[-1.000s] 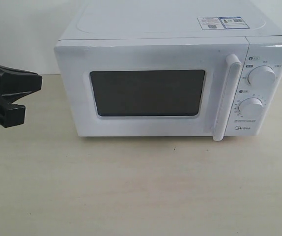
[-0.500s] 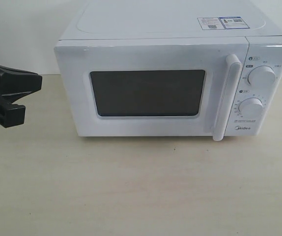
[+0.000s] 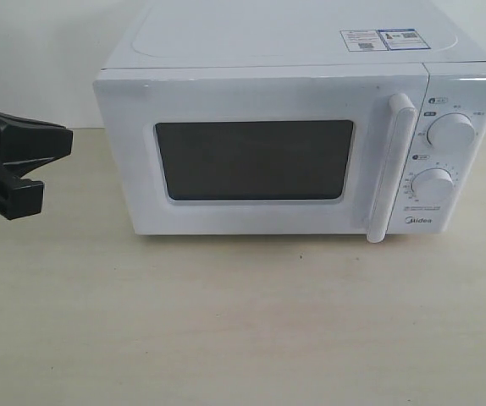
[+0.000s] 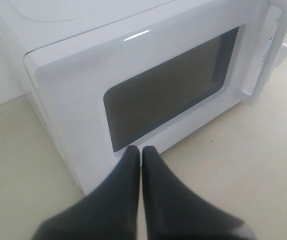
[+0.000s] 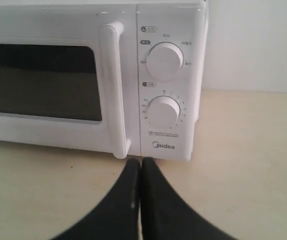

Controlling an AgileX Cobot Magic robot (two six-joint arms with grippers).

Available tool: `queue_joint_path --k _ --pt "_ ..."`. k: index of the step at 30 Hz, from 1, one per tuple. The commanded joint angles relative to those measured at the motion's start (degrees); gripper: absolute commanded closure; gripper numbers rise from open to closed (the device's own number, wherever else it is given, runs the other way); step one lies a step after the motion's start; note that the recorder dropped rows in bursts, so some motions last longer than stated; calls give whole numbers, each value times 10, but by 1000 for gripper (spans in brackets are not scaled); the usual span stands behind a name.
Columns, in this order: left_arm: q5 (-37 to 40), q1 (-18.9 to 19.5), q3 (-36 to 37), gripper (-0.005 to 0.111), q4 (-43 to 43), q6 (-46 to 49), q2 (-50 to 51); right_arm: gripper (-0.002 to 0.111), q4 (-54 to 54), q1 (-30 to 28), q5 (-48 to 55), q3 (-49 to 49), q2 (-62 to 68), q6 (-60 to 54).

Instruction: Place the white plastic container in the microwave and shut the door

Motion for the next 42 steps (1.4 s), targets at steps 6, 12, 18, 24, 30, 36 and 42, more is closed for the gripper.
queue_joint_path --k 6,12,18,24,30,36,42 --pt "1 -2 -4 103 -2 1 1 109 -5 -39 36 2 -7 8" --pt "1 -2 -4 103 -2 1 1 109 -10 -39 66 2 -7 8" --pt "1 -2 -4 103 -2 1 1 109 -10 -39 66 2 -7 8" --pt "1 -2 -4 103 -2 1 1 109 -8 -39 66 2 -7 9" --pt "1 -2 -4 103 -2 1 1 109 -8 -39 66 2 -7 10" --pt "1 -2 -4 103 -2 1 1 109 -8 -39 66 2 -7 10" --pt "-3 -2 -4 103 -2 1 -8 109 -8 -39 66 2 -7 10"
